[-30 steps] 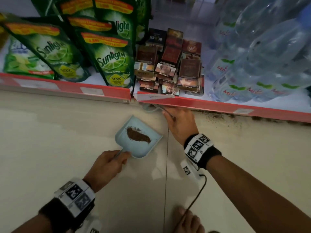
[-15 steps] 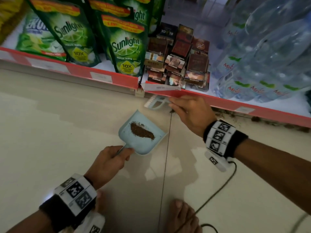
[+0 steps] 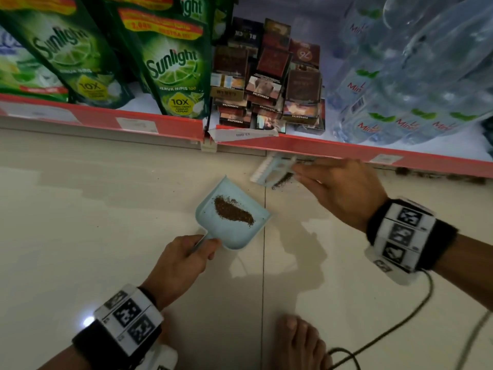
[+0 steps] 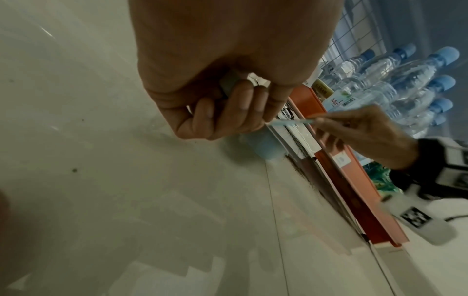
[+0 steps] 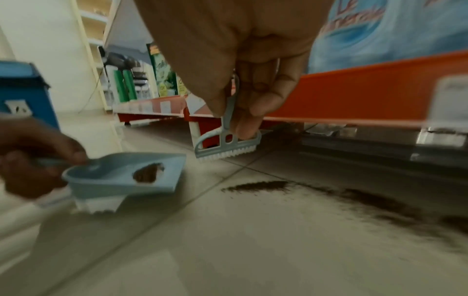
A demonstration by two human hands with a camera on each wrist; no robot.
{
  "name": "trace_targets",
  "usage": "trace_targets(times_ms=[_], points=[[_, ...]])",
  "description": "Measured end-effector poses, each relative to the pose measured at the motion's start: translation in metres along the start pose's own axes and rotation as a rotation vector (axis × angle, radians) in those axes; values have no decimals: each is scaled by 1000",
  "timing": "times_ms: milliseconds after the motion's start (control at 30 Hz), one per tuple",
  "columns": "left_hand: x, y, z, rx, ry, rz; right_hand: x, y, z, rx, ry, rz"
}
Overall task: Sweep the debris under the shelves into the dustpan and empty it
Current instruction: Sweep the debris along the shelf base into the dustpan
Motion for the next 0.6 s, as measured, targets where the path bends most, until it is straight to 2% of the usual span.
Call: trace_targets(times_ms=[100,167,333,467,600], points=[[-9,4,-7,-1,2,-12,25,20,-24,149,52,-46],[-16,9,-6,-26,-19,-5,33,31,-38,159,122,-28],[-35,22,6,-53,-79,25,11,14,-39,-83,341,18],[-48,28,16,-72,-139,40,11,24,-3,75,217,137],[-60,34,25,-102,-196,67,46,78,-2,280,140,273]])
Point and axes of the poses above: each hand's wrist, its own x-axis towards the middle knuckle, its own z-axis out of the back of the hand, y = z × x, the point moved 9 cm from there along x, towards the middle knuckle, and after that the axes turned 6 degrees about x, right-handed, at the moved point
